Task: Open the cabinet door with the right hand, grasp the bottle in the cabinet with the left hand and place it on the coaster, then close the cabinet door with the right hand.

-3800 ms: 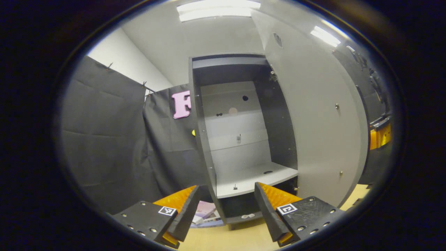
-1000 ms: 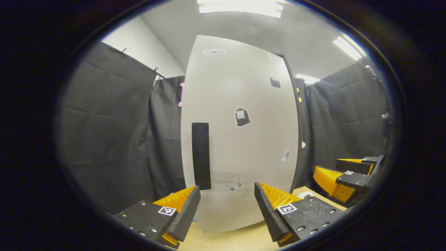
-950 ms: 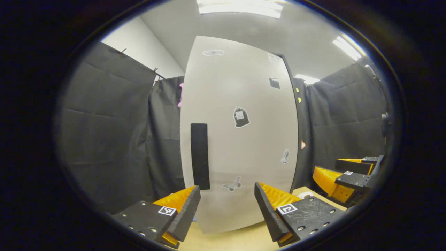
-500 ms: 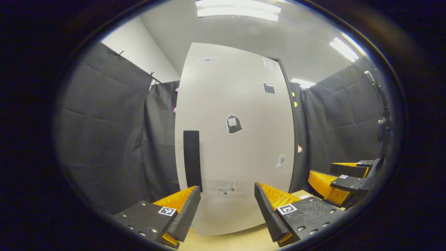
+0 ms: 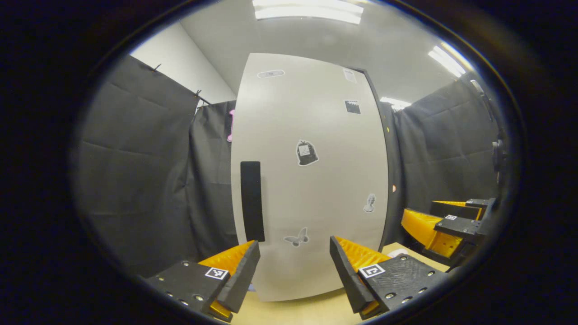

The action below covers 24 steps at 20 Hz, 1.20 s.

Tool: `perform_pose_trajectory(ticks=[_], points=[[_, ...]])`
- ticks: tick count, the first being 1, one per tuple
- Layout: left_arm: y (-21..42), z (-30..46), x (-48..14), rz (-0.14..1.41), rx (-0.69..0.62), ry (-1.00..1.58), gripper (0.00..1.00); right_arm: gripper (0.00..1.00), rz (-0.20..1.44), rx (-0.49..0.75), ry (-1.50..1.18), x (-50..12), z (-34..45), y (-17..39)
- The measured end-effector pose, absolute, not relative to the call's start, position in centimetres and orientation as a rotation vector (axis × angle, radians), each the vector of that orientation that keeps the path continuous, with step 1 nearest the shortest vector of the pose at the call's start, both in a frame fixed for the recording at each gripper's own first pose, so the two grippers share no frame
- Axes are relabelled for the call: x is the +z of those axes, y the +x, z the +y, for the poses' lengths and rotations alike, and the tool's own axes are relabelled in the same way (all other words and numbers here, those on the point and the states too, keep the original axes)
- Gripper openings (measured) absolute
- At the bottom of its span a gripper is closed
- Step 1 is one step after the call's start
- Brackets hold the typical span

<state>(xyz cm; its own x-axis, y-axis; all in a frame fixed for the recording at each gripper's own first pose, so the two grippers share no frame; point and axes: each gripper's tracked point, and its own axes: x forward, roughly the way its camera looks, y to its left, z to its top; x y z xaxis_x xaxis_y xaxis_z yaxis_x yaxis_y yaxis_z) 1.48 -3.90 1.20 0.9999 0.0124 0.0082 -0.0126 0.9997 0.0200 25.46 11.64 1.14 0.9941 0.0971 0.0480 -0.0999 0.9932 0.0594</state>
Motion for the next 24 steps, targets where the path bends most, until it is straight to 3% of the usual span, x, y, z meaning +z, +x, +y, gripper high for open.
perform_pose_trajectory(ticks=[9, 10, 11, 12, 13, 14, 18, 24], points=[[1.5, -3.7, 1.4, 0.015, 0.052, 0.016, 0.96, 0.95, -0.012, 0.169, 0.035, 0.1, 14.0, 25.6], [1.5, -3.8, 1.5, 0.007, 0.046, 0.009, 0.96, 0.91, -0.012, 0.174, 0.033, 0.0, 14.2, 25.6], [1.6, -3.7, 1.2, 0.005, 0.04, 0.008, 0.96, 0.95, -0.012, 0.172, 0.029, 0.0, 14.1, 25.6], [1.5, -3.5, 1.2, 0.002, 0.046, 0.015, 0.96, 0.91, -0.013, 0.167, 0.026, 0.0, 14.0, 25.6], [1.5, -3.7, 1.5, -0.007, 0.048, 0.021, 0.96, 0.91, -0.012, 0.165, 0.027, 0.0, 13.9, 25.7], [1.5, -3.9, 1.7, -0.016, 0.037, 0.018, 0.89, 0.95, -0.009, 0.161, 0.03, -0.1, 13.9, 25.8], [1.6, -3.9, 1.0, -0.02, -0.011, -0.019, 0.89, 0.95, 0.006, 0.145, 0.028, -0.5, 13.6, 25.9], [1.8, -3.5, 1.2, -0.015, 0.045, 0.02, 0.96, 0.95, -0.002, 0.115, 0.043, -0.4, 13.0, 26.0]])
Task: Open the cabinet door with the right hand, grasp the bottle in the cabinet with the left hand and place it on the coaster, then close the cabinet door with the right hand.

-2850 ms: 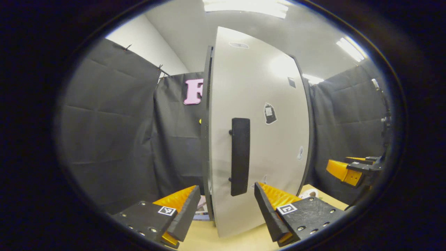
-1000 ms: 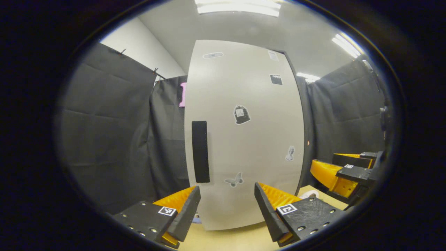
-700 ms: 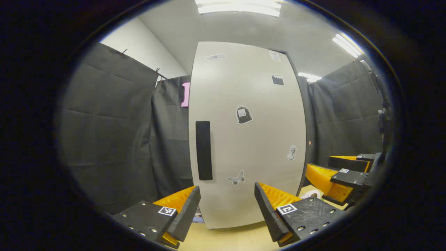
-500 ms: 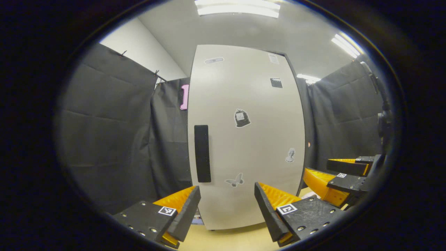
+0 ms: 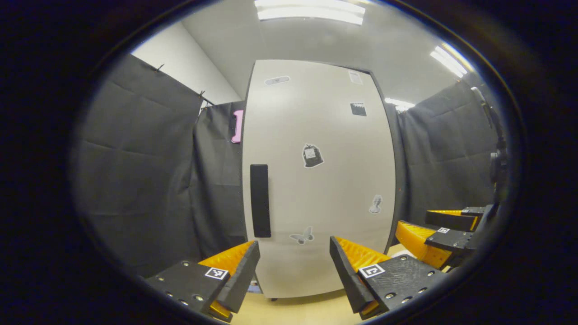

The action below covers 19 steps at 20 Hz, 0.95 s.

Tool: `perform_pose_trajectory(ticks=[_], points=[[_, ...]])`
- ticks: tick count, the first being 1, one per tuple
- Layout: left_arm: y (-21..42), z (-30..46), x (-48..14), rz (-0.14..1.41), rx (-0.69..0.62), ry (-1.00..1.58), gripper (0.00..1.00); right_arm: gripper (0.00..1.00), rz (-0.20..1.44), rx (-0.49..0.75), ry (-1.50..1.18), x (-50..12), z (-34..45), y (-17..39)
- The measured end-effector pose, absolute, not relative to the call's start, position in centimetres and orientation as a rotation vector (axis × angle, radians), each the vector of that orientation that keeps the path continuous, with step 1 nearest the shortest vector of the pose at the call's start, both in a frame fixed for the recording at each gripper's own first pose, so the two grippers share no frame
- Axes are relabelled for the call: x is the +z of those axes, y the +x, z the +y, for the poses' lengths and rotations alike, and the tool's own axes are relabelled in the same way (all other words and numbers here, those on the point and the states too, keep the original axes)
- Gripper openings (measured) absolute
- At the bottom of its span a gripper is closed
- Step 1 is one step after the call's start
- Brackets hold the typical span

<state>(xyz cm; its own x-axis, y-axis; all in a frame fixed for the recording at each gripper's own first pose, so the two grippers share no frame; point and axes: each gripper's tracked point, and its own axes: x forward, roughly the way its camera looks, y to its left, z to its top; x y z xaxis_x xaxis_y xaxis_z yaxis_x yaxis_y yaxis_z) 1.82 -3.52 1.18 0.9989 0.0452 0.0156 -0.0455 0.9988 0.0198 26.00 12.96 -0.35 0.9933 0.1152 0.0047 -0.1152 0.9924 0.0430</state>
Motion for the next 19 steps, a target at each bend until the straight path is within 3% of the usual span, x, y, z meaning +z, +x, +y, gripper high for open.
perform_pose_trajectory(ticks=[5, 6, 7, 10, 11, 12, 13, 15, 16, 17, 18, 19], points=[[1.79, -3.52, 1.13, -0.003, 0.052, 0.007, 0.96, 0.95, -0.002, 0.101, 0.049, -0.43, 13.03, 26.04], [1.79, -3.56, 1.28, -0.005, 0.051, 0.006, 0.96, 0.91, -0.003, 0.102, 0.047, -0.43, 13.13, 26.02], [1.69, -3.55, 1.26, -0.004, 0.049, 0.008, 0.89, 0.95, -0.006, 0.101, 0.044, -0.4, 13.15, 26.0], [1.66, -3.59, 1.49, -0.014, 0.042, 0.009, 0.89, 0.91, -0.006, 0.099, 0.04, -0.33, 13.2, 25.99], [1.65, -3.65, 1.48, -0.017, 0.04, 0.009, 0.96, 0.95, -0.004, 0.098, 0.036, -0.35, 13.15, 26.0], [1.69, -3.65, 1.55, -0.019, 0.039, 0.007, 0.96, 0.95, -0.004, 0.095, 0.032, -0.35, 13.09, 26.02], [1.6, -3.65, 1.62, -0.021, 0.038, 0.004, 0.89, 0.91, -0.005, 0.093, 0.033, -0.26, 12.99, 26.07], [1.61, -3.62, 1.56, -0.019, 0.038, 0.001, 0.89, 0.91, -0.012, 0.089, 0.039, -0.06, 12.83, 26.04], [1.65, -3.63, 1.53, -0.017, 0.036, 0.0, 0.96, 0.91, -0.014, 0.086, 0.038, 0.03, 12.73, 26.09], [1.59, -3.66, 1.56, -0.019, 0.033, -0.005, 0.96, 0.91, -0.016, 0.085, 0.039, 0.13, 12.75, 26.13], [1.58, -3.58, 1.51, -0.015, 0.035, -0.005, 0.89, 0.91, -0.015, 0.085, 0.04, 0.1, 12.78, 26.09], [1.62, -3.57, 1.44, -0.011, 0.038, -0.001, 0.89, 0.91, -0.013, 0.084, 0.039, 0.04, 12.76, 26.06]])
